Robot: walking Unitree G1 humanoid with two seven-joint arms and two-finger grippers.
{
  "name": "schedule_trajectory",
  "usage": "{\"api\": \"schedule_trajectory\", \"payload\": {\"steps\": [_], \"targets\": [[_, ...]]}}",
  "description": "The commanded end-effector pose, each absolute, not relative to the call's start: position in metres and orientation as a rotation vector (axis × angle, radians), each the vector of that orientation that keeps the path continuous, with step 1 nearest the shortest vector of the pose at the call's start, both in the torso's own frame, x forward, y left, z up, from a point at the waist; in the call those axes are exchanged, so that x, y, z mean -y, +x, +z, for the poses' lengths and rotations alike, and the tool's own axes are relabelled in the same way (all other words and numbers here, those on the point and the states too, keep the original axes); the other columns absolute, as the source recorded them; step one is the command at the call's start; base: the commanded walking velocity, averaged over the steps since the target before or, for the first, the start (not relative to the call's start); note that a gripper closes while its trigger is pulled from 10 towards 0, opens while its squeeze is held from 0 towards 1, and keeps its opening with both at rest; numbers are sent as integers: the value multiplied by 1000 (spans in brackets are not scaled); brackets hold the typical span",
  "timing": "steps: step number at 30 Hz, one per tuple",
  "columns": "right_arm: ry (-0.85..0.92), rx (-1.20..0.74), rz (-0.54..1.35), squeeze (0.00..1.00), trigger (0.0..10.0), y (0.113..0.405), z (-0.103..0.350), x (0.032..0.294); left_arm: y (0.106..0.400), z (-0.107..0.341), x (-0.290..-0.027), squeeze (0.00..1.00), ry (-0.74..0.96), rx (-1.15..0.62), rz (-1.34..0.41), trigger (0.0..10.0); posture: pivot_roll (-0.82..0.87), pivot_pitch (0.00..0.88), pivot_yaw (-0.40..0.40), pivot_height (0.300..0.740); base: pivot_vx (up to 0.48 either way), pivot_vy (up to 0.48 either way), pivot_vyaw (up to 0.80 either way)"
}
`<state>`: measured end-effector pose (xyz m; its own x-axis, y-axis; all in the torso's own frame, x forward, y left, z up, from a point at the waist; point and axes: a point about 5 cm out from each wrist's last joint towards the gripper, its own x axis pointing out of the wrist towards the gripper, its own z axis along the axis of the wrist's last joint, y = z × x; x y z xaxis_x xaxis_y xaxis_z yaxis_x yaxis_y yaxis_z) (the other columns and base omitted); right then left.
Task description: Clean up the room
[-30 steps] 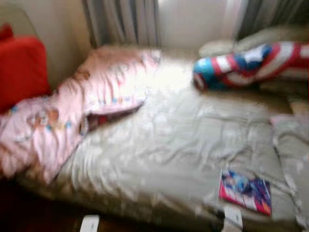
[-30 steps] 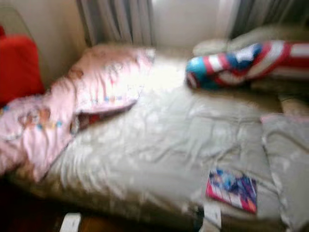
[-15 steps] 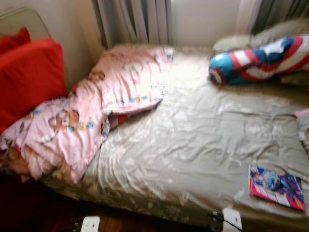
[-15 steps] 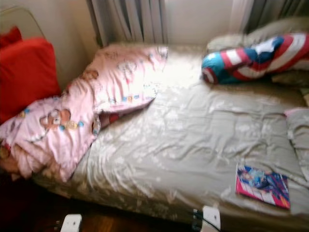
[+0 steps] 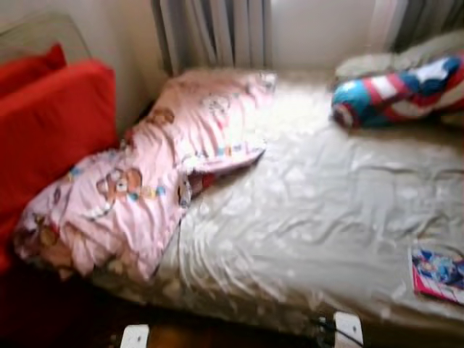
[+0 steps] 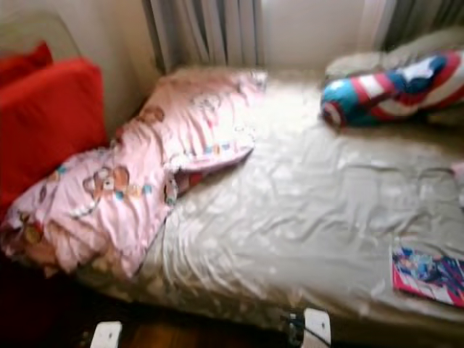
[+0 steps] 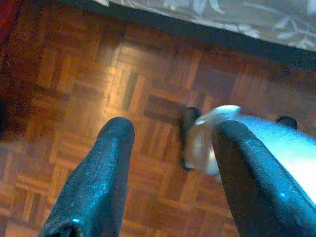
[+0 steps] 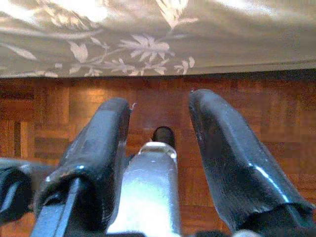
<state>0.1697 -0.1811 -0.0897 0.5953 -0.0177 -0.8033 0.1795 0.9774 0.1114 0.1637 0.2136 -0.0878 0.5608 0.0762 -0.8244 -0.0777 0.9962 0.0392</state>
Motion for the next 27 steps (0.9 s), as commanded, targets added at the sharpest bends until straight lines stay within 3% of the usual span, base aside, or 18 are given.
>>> {"api": "schedule_trajectory", "payload": {"steps": [1,27], "targets": [[199,-939,-87,0,10000,170,-91,171,157,-89,-221,0,-3,-990,128,10000,0,78,16,740,0,368,0],[195,-953,-85,0,10000,168,-92,170,157,-89,-222,0,-30,-982,168,10000,8,96,18,740,0,367,0]]}}
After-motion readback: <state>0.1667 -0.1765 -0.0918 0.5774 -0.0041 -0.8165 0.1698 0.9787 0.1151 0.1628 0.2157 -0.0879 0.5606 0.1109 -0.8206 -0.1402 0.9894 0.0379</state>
